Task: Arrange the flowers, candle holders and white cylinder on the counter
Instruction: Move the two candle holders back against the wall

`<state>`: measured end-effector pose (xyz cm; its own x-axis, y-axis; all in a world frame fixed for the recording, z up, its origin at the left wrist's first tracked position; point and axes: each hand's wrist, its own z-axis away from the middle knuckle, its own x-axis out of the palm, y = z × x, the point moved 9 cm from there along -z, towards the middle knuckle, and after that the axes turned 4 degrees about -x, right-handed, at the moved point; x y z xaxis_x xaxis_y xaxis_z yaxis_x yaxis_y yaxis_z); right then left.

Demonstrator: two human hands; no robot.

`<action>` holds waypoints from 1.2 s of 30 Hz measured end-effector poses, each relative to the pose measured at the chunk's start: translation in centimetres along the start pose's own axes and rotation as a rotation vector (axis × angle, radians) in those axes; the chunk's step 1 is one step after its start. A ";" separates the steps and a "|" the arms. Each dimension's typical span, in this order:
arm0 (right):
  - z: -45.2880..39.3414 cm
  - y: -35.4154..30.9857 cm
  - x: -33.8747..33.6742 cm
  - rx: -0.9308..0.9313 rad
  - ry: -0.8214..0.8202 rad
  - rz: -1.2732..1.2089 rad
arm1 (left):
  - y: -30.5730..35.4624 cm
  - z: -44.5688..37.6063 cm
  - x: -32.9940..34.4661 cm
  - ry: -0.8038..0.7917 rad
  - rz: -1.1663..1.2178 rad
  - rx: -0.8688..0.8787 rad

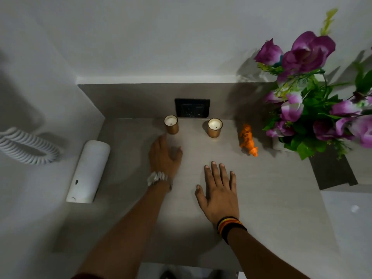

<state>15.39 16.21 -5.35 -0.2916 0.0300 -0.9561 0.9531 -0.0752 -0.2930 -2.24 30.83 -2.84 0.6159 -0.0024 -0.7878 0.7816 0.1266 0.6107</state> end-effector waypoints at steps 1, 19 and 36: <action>0.0 0.0 -0.1 -0.004 0.008 -0.007 | -0.5 2.5 0.2 0.014 -0.058 0.042; -12.8 5.1 -6.5 0.415 0.292 -0.609 | -3.2 9.3 2.8 -0.033 -0.406 0.193; -6.1 -0.1 -3.3 0.176 0.196 -0.393 | -3.0 8.4 2.5 -0.021 -0.361 0.186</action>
<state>16.73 22.18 -2.09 -0.5902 0.2764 -0.7584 0.7409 -0.1875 -0.6449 -2.19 22.10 -5.96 0.2991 -0.0339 -0.9536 0.9513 -0.0681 0.3008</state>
